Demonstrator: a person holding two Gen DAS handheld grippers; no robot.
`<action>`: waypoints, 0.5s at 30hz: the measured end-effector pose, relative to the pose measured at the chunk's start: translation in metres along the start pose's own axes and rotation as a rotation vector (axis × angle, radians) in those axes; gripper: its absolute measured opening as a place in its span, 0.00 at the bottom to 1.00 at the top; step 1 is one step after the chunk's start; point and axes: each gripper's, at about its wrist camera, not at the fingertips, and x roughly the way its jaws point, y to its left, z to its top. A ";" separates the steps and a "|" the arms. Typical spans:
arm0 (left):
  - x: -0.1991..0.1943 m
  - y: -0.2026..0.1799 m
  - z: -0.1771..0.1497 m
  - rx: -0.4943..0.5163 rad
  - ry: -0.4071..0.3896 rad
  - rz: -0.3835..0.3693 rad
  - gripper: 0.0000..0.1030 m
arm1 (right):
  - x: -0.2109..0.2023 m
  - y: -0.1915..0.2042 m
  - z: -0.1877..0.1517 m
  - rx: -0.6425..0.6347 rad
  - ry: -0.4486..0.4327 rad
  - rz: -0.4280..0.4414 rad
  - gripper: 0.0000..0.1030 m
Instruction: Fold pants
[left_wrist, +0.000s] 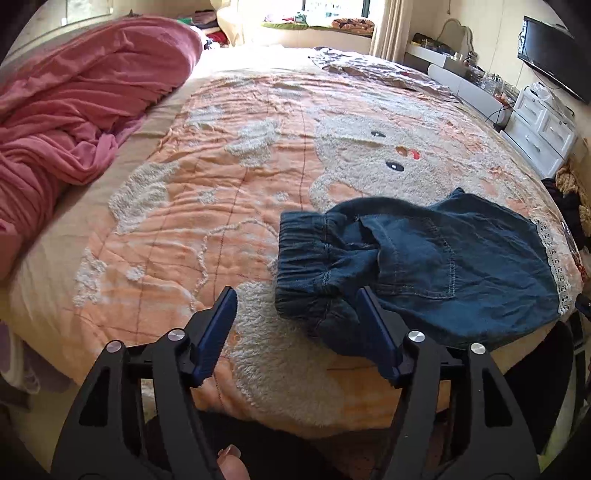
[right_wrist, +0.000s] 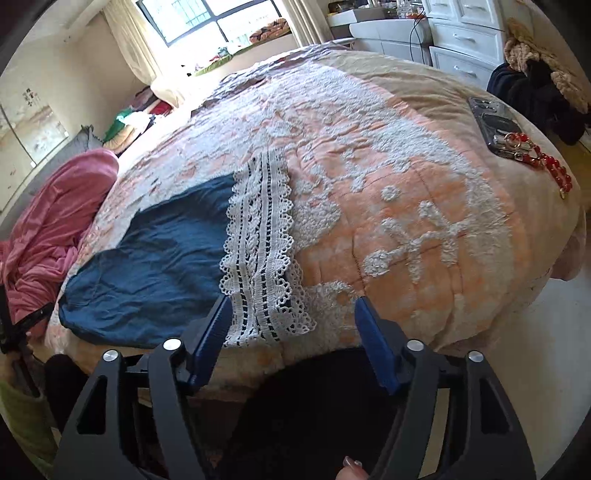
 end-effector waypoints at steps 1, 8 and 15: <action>-0.009 -0.007 0.005 0.020 -0.028 -0.004 0.63 | -0.003 0.002 -0.001 -0.005 -0.006 0.001 0.71; -0.017 -0.095 0.043 0.202 -0.102 -0.145 0.78 | -0.003 0.023 -0.005 -0.055 -0.052 -0.024 0.78; 0.026 -0.215 0.062 0.363 -0.046 -0.397 0.85 | 0.016 0.027 -0.009 -0.021 -0.033 -0.006 0.78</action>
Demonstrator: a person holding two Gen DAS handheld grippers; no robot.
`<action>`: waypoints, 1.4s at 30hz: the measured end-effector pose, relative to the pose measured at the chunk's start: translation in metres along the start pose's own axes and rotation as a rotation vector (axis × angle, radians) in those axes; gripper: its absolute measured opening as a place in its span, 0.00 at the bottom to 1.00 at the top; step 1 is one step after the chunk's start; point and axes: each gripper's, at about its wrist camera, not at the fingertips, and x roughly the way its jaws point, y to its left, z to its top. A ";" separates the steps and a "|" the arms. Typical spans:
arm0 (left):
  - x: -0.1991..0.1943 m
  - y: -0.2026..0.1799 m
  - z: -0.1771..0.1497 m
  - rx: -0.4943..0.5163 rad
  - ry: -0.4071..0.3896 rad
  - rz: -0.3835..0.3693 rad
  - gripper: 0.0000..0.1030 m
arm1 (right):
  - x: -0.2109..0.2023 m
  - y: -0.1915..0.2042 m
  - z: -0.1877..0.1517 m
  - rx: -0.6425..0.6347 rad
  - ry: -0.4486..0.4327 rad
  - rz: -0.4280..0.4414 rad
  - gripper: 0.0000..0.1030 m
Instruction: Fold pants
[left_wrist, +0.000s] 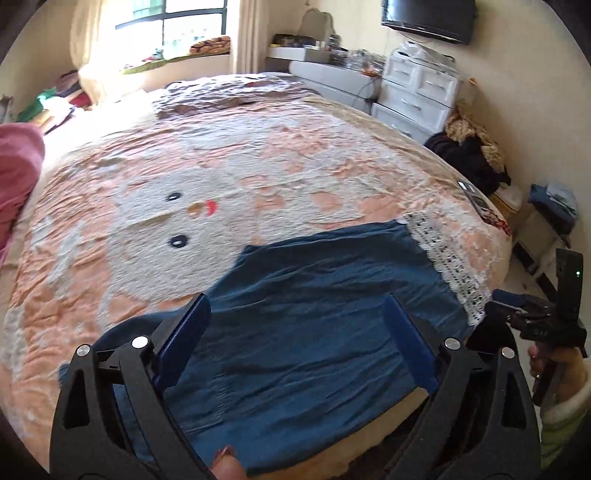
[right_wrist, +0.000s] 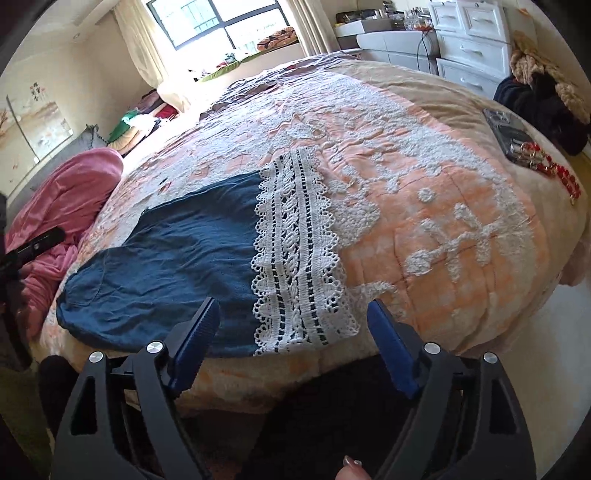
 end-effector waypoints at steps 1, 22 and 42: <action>0.012 -0.009 0.007 0.015 0.006 -0.046 0.85 | 0.002 -0.002 -0.001 0.019 0.000 0.003 0.78; 0.219 -0.123 0.085 0.416 0.262 -0.364 0.83 | 0.028 -0.030 -0.007 0.216 -0.006 0.091 0.48; 0.223 -0.113 0.088 0.301 0.275 -0.496 0.15 | 0.016 -0.019 -0.003 0.218 -0.102 0.128 0.21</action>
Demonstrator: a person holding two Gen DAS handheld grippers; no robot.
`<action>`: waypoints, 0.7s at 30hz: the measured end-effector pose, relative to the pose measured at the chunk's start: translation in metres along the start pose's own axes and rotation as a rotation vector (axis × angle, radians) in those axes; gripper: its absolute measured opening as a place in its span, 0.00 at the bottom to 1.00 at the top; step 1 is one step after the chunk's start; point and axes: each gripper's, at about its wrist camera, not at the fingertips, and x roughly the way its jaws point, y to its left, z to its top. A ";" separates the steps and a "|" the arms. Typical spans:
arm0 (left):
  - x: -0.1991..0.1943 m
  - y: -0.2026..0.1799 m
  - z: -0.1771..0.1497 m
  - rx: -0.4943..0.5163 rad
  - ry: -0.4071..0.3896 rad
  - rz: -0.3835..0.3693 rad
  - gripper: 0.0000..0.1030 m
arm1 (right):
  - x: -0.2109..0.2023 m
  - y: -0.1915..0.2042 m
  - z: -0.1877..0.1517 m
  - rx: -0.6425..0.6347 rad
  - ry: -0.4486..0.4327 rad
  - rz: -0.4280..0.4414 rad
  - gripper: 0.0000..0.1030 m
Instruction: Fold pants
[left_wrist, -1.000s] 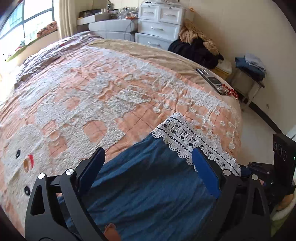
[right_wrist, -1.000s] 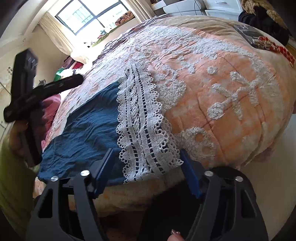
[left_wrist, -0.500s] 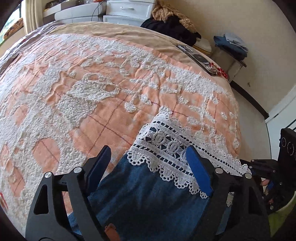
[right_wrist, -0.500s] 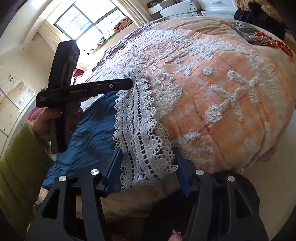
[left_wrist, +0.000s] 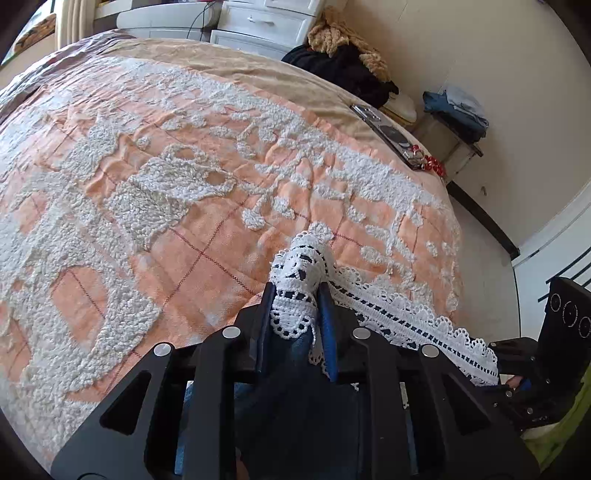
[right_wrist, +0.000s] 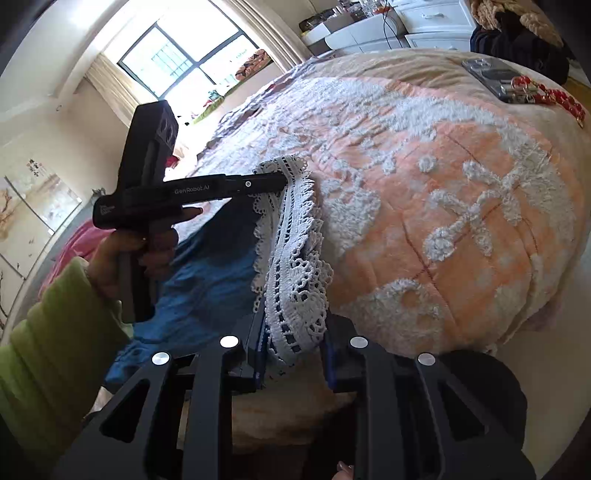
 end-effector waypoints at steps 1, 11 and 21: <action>-0.005 0.001 0.000 -0.007 -0.016 -0.012 0.15 | -0.004 0.002 0.001 -0.006 -0.012 0.005 0.21; -0.100 0.018 -0.016 -0.093 -0.221 -0.072 0.15 | -0.024 0.078 0.016 -0.183 -0.085 0.113 0.21; -0.185 0.077 -0.094 -0.254 -0.302 0.018 0.15 | 0.030 0.192 -0.012 -0.451 0.058 0.248 0.21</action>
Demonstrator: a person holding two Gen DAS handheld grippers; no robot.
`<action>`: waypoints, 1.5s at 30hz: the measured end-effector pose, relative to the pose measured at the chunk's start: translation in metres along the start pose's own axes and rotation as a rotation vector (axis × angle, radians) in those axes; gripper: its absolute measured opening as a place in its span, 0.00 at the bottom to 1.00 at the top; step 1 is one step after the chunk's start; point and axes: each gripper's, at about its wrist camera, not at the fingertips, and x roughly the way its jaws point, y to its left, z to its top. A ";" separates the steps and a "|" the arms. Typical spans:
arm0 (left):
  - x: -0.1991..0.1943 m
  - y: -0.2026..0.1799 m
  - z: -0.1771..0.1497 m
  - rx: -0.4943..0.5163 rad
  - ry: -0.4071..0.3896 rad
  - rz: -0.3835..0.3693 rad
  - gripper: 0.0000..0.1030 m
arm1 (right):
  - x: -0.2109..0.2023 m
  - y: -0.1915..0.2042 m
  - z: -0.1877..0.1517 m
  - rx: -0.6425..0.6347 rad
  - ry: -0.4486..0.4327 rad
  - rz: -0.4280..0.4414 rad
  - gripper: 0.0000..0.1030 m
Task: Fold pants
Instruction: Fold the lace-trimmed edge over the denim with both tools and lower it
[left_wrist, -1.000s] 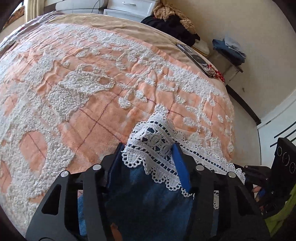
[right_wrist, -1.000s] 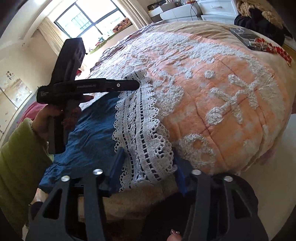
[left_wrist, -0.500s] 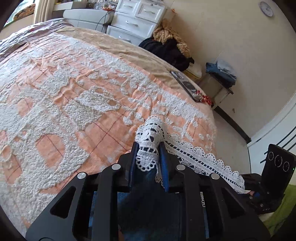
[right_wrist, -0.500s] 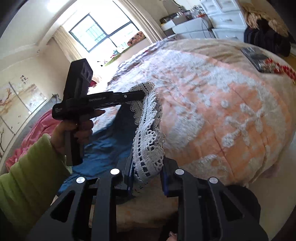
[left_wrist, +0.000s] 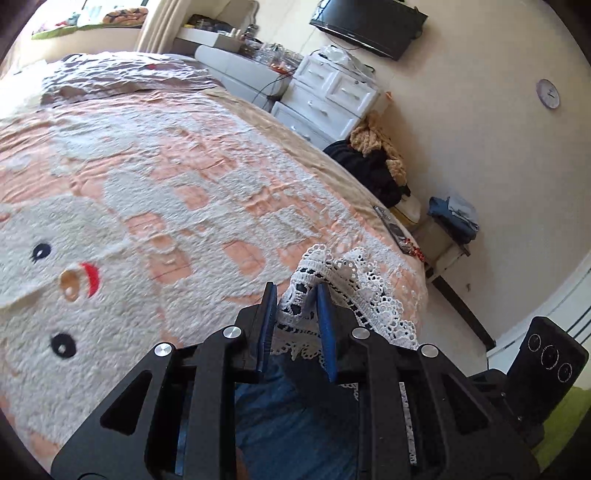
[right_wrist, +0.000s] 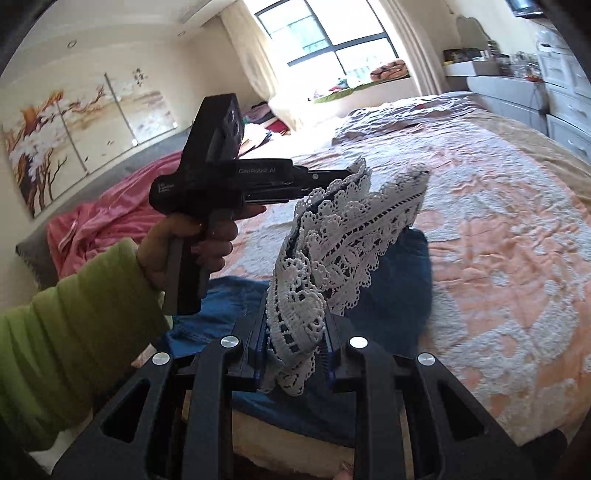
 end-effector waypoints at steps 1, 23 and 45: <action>-0.004 0.008 -0.007 -0.010 0.012 0.016 0.15 | 0.011 0.006 -0.003 -0.014 0.031 0.001 0.21; -0.008 0.062 -0.067 -0.317 0.062 0.149 0.52 | 0.055 0.051 -0.057 -0.180 0.212 -0.012 0.51; -0.013 0.039 -0.034 -0.158 0.046 0.274 0.58 | 0.024 0.028 -0.042 -0.213 0.171 -0.009 0.58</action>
